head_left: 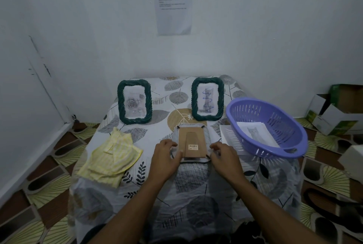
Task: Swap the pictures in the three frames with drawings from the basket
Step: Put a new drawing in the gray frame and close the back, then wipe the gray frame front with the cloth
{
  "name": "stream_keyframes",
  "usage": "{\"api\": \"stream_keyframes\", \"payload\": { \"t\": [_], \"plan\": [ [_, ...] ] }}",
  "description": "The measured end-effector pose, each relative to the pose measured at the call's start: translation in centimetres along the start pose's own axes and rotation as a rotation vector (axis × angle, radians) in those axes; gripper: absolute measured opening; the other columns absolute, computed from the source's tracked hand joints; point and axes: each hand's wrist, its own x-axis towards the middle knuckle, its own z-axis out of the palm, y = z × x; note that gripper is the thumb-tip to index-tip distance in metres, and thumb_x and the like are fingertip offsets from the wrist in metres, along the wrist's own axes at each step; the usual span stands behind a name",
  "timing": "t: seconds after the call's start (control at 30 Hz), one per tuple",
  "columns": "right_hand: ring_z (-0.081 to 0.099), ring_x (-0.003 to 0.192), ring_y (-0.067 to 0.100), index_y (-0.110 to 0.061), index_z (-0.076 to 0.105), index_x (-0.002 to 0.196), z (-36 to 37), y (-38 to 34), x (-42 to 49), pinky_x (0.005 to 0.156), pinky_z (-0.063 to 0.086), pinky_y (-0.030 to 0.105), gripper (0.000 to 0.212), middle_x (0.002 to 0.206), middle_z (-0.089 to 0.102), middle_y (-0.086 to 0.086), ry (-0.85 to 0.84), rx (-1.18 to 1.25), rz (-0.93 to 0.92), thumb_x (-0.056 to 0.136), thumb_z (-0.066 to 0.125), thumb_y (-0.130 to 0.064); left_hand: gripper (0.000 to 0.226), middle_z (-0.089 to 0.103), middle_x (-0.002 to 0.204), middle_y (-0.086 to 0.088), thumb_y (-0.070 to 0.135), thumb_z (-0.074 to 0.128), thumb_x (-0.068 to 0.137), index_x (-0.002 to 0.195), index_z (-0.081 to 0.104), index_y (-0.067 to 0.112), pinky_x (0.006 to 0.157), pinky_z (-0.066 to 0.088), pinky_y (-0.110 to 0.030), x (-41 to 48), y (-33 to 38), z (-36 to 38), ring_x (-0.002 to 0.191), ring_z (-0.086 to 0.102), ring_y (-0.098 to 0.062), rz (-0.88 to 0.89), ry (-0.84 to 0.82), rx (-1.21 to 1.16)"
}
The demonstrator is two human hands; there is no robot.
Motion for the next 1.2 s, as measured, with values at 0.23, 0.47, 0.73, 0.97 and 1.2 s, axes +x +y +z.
{"api": "stream_keyframes", "payload": {
  "t": [0.23, 0.47, 0.73, 0.97, 1.2],
  "plan": [
    [0.063, 0.09, 0.028, -0.021, 0.05, 0.128, -0.7, -2.1, 2.9, 0.072, 0.048, 0.033, 0.036, 0.106, 0.065, 0.014, 0.016, 0.355, 0.216, 0.096, 0.041, -0.008, 0.056, 0.054, 0.134, -0.008, 0.047, 0.056, 0.088, 0.133, 0.048, 0.017, 0.1, 0.043, -0.041, 4.1, 4.1, 3.0, 0.122, 0.047, -0.027, -0.1, -0.221, 0.04],
    [0.067, 0.093, 0.02, -0.012, 0.054, 0.117, -2.1, -3.8, 4.1, 0.077, 0.054, 0.03, 0.027, 0.106, 0.069, 0.012, 0.015, 0.973, 0.349, 0.097, 0.04, -0.002, 0.093, 0.04, 0.143, -0.007, 0.074, 0.059, 0.068, 0.141, 0.036, 0.02, 0.104, 0.037, -0.05, 5.9, 6.2, 3.3, 0.13, 0.033, -0.033, -0.255, -0.189, 0.074],
    [0.057, 0.11, 0.02, -0.016, 0.055, 0.122, -2.4, -5.7, 5.4, 0.086, 0.046, 0.032, 0.026, 0.119, 0.061, 0.003, -0.068, 0.801, 0.273, 0.097, 0.048, -0.015, 0.033, 0.06, 0.107, -0.014, 0.032, 0.057, 0.083, 0.109, 0.06, 0.011, 0.076, 0.048, -0.038, 5.1, 6.1, -2.5, 0.09, 0.057, -0.027, -0.493, -0.22, -1.118],
    [0.064, 0.093, 0.032, -0.007, 0.066, 0.112, -0.4, -6.5, 5.1, 0.074, 0.054, 0.039, 0.022, 0.108, 0.07, 0.016, -0.165, 1.081, 0.428, 0.095, 0.053, -0.008, 0.043, 0.069, 0.103, -0.021, 0.022, 0.034, 0.09, 0.106, 0.067, -0.001, 0.088, 0.048, -0.044, 2.7, 4.6, -5.6, 0.089, 0.066, -0.033, -0.511, -0.328, -1.547],
    [0.064, 0.091, 0.03, -0.001, 0.059, 0.119, -0.4, -6.3, 4.9, 0.072, 0.054, 0.037, 0.025, 0.111, 0.068, 0.019, -0.166, 1.128, 0.389, 0.096, 0.05, -0.004, 0.034, 0.072, 0.099, -0.011, 0.016, 0.038, 0.097, 0.1, 0.069, 0.003, 0.085, 0.05, -0.033, 1.6, 1.2, -6.6, 0.098, 0.061, -0.028, -0.49, -0.174, -0.997]
  ]
}}
